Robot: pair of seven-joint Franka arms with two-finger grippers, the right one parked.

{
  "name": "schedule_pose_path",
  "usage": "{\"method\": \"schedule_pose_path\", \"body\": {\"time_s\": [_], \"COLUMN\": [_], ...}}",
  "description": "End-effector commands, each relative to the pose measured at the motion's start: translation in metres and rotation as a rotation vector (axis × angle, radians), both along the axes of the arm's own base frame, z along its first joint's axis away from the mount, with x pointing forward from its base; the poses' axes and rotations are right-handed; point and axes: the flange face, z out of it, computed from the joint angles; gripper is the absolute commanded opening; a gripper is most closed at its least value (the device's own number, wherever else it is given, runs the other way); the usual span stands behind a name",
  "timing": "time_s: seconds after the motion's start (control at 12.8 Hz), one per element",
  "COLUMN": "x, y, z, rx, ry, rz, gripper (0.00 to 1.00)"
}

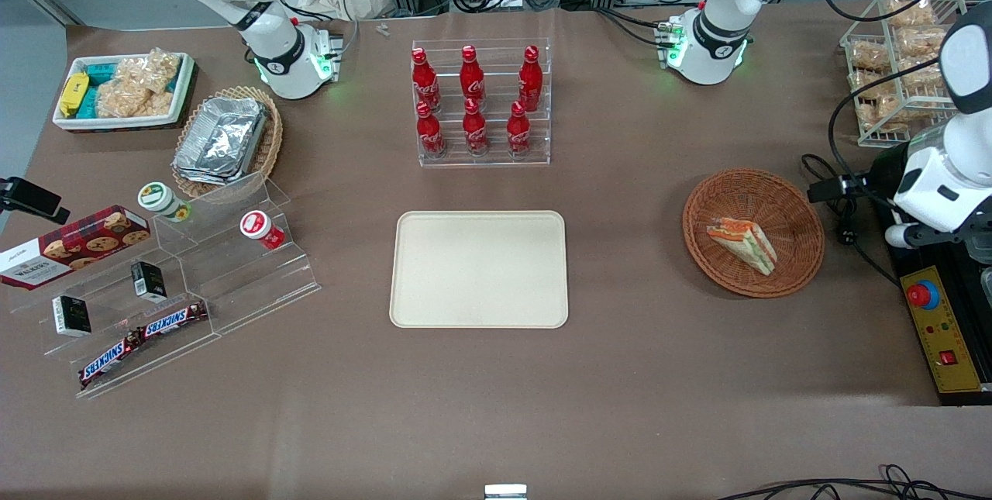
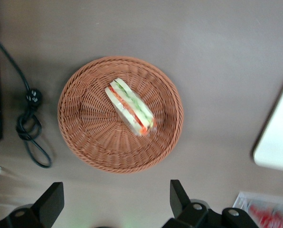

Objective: Place sandwich from basket to tray
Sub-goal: 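Lower the open left gripper over the wrapped sandwich in the basket, then close the left gripper on the sandwich and lift it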

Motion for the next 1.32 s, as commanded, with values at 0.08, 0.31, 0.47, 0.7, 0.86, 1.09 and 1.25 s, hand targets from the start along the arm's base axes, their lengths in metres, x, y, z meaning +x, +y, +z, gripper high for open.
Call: {"method": "schedule_pose_path", "body": {"time_s": [0.08, 0.31, 0.47, 0.7, 0.86, 1.09, 1.25], "x": [-0.022, -0.025, -0.022, -0.015, -0.014, -0.021, -0.023], "y": [-0.006, -0.019, -0.022, -0.034, -0.034, -0.034, -0.033], "z": [-0.045, -0.091, -0.125, -0.167, -0.187, -0.202, -0.210], "rx": [0.115, 0.152, 0.154, 0.171, 0.184, 0.181, 0.188], "ry": [-0.056, -0.085, -0.099, -0.077, -0.058, -0.062, -0.047], "rz": [0.270, 0.467, 0.581, 0.688, 0.736, 0.742, 0.744], "gripper": [1.00, 1.00, 1.00, 1.00, 1.00, 1.00, 1.00]}}
